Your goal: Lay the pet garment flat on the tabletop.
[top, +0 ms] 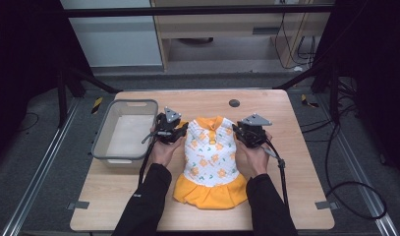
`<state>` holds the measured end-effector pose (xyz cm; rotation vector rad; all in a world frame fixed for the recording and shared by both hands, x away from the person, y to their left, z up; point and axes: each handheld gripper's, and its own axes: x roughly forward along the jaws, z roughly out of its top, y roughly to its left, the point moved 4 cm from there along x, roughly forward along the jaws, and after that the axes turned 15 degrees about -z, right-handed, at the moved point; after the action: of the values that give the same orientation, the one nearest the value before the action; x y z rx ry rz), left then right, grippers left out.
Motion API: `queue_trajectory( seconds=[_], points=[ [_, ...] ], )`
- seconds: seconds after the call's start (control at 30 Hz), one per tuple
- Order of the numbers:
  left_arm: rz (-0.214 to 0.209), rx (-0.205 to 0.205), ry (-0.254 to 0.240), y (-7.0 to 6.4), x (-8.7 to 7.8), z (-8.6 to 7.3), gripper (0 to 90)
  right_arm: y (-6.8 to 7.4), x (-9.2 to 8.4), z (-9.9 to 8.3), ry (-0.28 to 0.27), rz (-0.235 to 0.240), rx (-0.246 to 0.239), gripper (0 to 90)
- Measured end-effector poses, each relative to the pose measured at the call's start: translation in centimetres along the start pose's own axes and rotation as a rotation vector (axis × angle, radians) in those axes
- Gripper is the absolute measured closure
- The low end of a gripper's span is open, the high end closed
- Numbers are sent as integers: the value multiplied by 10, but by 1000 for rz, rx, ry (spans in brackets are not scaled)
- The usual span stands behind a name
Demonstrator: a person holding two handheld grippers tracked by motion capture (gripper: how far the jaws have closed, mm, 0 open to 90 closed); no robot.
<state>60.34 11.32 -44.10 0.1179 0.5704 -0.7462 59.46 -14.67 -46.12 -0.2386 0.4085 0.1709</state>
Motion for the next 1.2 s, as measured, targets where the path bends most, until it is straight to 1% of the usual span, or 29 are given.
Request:
queue_trajectory(
  seconds=[0.03,0.07,0.1,0.17,0.2,0.23,0.27,0.3,0.33,0.37,0.43,0.47,0.53,0.57,0.6,0.63,0.67,0.7,0.77,0.8,0.83,0.87,0.93,1.0,1.03,1.07,1.13,1.17,1.2],
  points=[
    [-14,-13,-5,0,-1,-1,570,-2,0,0,-6,-16,-14,647],
    [-21,-20,-17,-2,-4,-2,550,-2,-1,0,-6,-14,-17,635],
    [-26,-7,-16,-3,-8,-3,540,-3,-4,0,-9,0,-25,613],
    [-42,-4,-15,-7,-16,-6,536,-4,-12,0,-23,11,-39,606],
    [-60,-9,-23,-10,-21,-8,539,-5,-18,-1,-22,36,-38,616],
    [-84,-14,-28,-12,-26,-10,543,-6,-24,-2,-17,49,-33,622],
    [-109,-10,-23,-18,-30,-14,554,-6,-29,-3,-16,62,-37,638],
    [-112,5,-14,-21,-32,-16,569,-5,-36,-5,-8,81,-37,655],
    [-130,15,-2,-26,-33,-21,590,-4,-40,-7,-6,93,-41,666],
    [-165,16,12,-33,-32,-28,623,-2,-44,-11,-1,111,-42,682],
    [-193,44,48,-44,-26,-40,653,6,-50,-21,30,159,-47,718],
    [-203,60,75,-49,-22,-47,664,10,-51,-26,48,178,-55,727],
    [-200,83,120,-55,-14,-56,679,18,-52,-37,75,201,-78,746],
    [-194,98,156,-58,-7,-64,687,21,-51,-41,89,208,-81,751],
    [-198,90,177,-59,-2,-70,695,24,-49,-50,112,212,-92,756],
    [-198,88,201,-59,3,-75,708,27,-47,-57,133,219,-89,758],
    [-191,89,210,-58,5,-78,713,29,-46,-63,150,222,-87,763],
    [-190,78,220,-57,8,-83,725,30,-45,-67,166,225,-91,765],
    [-189,65,249,-55,12,-91,740,32,-41,-75,193,221,-111,777],
    [-194,70,247,-55,12,-95,744,33,-39,-79,218,216,-113,784],
    [-197,65,232,-55,12,-96,750,33,-36,-81,227,211,-124,786],
    [-199,60,230,-55,11,-97,751,33,-32,-84,231,206,-133,797],
    [-201,56,229,-56,10,-98,753,32,-27,-83,223,202,-112,803],
    [-194,61,227,-57,10,-98,752,32,-25,-82,216,189,-115,803],
    [-184,72,223,-57,9,-97,747,31,-24,-82,215,184,-114,802],
    [-178,73,215,-57,8,-96,727,31,-25,-82,211,185,-111,800],
    [-204,50,192,-58,2,-94,703,30,-31,-81,204,189,-119,802],
    [-198,61,191,-60,-3,-93,696,30,-35,-81,193,199,-117,804],
    [-199,69,197,-62,-7,-92,696,28,-43,-80,184,214,-113,809]
  ],
)
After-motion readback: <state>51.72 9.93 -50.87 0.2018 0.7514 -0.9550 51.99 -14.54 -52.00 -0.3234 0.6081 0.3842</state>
